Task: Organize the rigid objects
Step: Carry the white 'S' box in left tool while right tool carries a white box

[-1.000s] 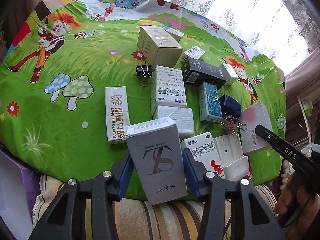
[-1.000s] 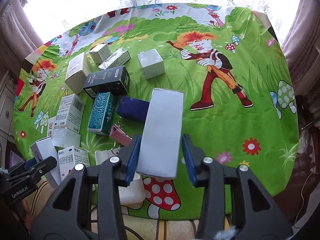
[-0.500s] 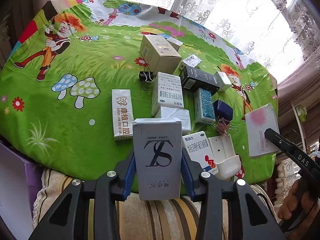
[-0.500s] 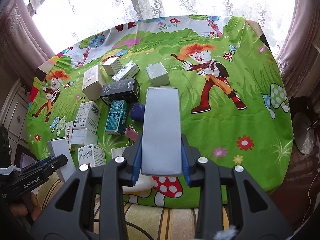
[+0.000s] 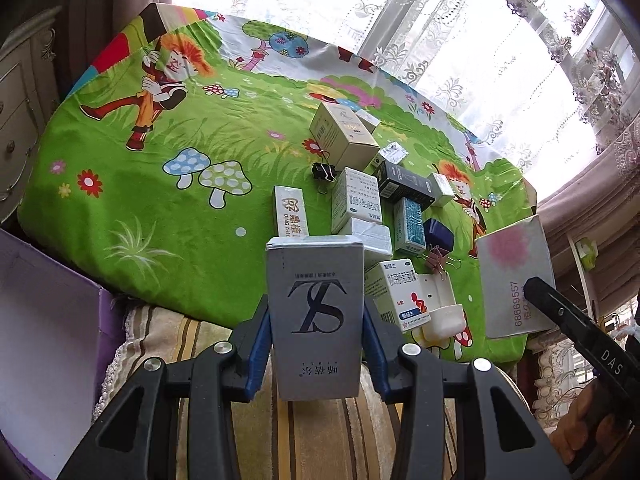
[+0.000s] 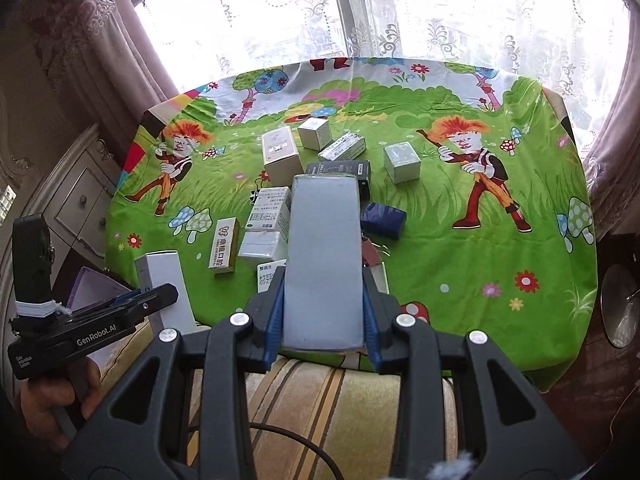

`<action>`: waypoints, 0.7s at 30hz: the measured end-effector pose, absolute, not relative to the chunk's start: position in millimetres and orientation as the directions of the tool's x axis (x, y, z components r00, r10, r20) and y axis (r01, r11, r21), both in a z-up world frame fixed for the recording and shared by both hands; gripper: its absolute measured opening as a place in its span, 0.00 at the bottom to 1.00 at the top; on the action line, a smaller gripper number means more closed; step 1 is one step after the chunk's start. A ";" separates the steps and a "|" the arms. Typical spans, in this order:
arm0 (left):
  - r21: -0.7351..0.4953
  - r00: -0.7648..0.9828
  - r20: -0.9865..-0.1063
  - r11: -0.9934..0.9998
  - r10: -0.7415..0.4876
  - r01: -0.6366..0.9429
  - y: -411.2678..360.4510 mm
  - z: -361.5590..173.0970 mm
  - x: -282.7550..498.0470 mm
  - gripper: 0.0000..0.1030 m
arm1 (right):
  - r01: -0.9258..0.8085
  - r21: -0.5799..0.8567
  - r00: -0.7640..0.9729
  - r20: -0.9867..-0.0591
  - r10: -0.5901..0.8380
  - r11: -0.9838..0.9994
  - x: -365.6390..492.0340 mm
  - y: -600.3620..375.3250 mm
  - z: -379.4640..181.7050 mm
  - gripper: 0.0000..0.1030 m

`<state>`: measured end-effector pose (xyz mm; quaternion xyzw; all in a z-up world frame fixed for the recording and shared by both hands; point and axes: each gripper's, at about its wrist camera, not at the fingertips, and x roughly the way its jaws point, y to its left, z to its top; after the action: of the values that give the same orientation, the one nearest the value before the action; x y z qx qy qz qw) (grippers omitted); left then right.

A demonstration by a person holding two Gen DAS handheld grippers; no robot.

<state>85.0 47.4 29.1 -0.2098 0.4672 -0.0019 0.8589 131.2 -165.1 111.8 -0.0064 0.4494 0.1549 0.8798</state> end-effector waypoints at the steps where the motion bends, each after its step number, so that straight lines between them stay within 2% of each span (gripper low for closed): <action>1: -0.363 0.570 -0.799 0.910 -0.193 -0.201 53.2 31.2 80.4 0.41 | -0.295 0.129 0.546 -0.791 0.278 0.947 127.9 -158.9 113.9 0.37; 12: -0.362 0.615 -0.785 0.857 -0.069 -0.366 141.9 41.2 22.7 0.41 | -0.497 0.123 0.485 -0.782 0.393 0.859 93.1 -67.6 129.8 0.37; 21: -0.360 0.614 -0.789 0.785 0.033 -0.505 208.4 33.4 -25.7 0.41 | -0.685 0.121 0.362 -0.799 0.480 0.718 60.2 32.6 123.4 0.37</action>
<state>-25.7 208.4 33.4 -0.2873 0.4100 0.1580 0.8511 60.2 32.6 123.4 -0.1168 0.4378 0.3566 0.8170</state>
